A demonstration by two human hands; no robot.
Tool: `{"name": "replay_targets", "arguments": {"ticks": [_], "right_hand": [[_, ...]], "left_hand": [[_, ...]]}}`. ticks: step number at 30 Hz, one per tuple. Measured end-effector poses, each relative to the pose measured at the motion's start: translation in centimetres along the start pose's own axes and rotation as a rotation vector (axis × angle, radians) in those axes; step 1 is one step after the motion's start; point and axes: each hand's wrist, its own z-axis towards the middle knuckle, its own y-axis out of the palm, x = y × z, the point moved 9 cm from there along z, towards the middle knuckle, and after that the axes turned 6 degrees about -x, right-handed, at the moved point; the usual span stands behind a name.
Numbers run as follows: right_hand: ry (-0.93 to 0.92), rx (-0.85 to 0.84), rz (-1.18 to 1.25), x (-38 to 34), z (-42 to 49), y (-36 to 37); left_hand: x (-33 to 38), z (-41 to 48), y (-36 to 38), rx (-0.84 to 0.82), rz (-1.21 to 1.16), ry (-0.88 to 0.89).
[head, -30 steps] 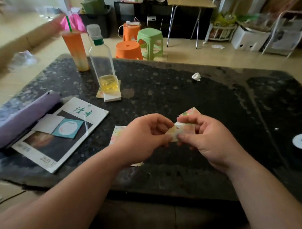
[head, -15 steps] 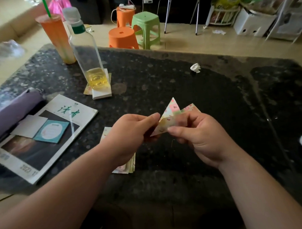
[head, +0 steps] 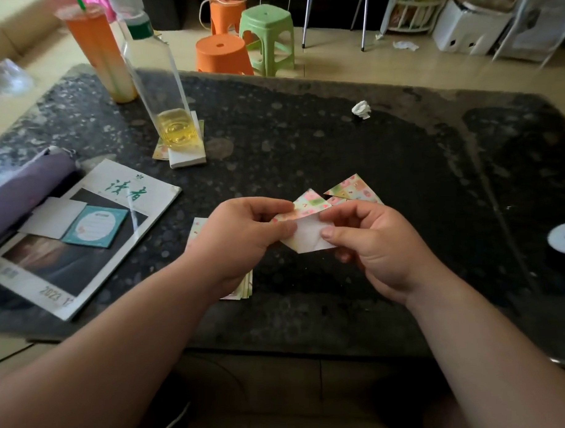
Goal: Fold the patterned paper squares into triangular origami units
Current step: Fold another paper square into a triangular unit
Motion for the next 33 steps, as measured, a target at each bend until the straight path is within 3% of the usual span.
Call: {"name": "replay_targets", "arguments": {"ticks": [6,9,12,15,25,33], "right_hand": [[-0.003,-0.031,-0.100,-0.3,0.2,0.5],[-0.020,-0.154,-0.085,-0.4,0.0,1.3],[-0.040,-0.218,-0.222,-0.6,-0.1,1.5],[-0.069,-0.119,-0.292,-0.8,0.0,1.2],[0.005,0.055,-0.042,0.1,0.1,0.1],[0.020,0.092,0.005,0.3,0.4,-0.2]], "left_hand": [[0.6,-0.1,-0.4,0.041,0.271,0.009],[0.3,0.1,0.1,-0.010,0.239,-0.017],[-0.3,0.2,0.3,-0.002,0.127,-0.062],[-0.7,0.0,0.2,0.028,0.058,-0.084],[-0.7,-0.4,1.5,-0.103,-0.007,-0.085],[0.3,-0.2,0.7,0.019,0.138,0.056]]}}
